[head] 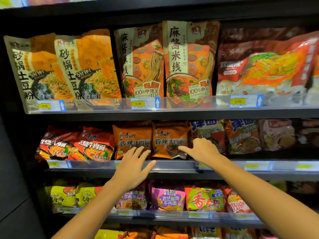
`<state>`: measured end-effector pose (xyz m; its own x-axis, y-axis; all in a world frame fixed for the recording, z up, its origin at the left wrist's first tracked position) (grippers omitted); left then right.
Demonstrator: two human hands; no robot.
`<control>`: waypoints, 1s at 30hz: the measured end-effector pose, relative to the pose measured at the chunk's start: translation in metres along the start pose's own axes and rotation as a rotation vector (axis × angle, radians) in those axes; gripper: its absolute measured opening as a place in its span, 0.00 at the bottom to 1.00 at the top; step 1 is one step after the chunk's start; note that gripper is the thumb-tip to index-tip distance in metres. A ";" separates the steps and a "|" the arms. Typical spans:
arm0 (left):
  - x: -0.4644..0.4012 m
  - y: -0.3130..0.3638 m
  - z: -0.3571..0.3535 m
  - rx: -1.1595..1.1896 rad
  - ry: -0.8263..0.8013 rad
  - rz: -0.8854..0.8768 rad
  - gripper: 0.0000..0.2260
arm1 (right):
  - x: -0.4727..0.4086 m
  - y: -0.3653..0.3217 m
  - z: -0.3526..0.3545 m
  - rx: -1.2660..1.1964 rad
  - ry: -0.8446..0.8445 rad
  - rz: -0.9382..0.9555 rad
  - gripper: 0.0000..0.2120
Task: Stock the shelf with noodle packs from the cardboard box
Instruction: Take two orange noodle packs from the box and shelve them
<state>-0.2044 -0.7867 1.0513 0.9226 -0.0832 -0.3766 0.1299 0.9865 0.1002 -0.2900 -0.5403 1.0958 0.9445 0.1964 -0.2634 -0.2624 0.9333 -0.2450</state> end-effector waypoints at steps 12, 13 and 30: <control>0.013 0.146 -0.027 0.113 0.102 -0.575 0.29 | 0.166 0.088 0.020 0.029 0.320 0.116 0.35; 0.017 0.166 -0.034 0.138 0.099 -0.630 0.28 | 0.184 0.100 0.019 0.068 0.319 0.093 0.35; 0.189 0.440 -0.133 0.212 -0.209 -0.918 0.29 | 0.524 0.326 0.026 -0.028 -0.035 -0.401 0.42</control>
<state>-0.0217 -0.3493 0.9015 0.4722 -0.8532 -0.2213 0.8769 0.4802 0.0201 0.1247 -0.1249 0.9020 0.9791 -0.1709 -0.1101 0.1232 0.9295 -0.3476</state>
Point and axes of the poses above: each hand's wrist, its own x-axis away from the middle knuckle, its own z-axis out of the back of the hand, y = z × x, the point moved 5 cm from there along -x, towards the middle knuckle, and after that the axes turned 1 degree about y, right-handed, at the moved point
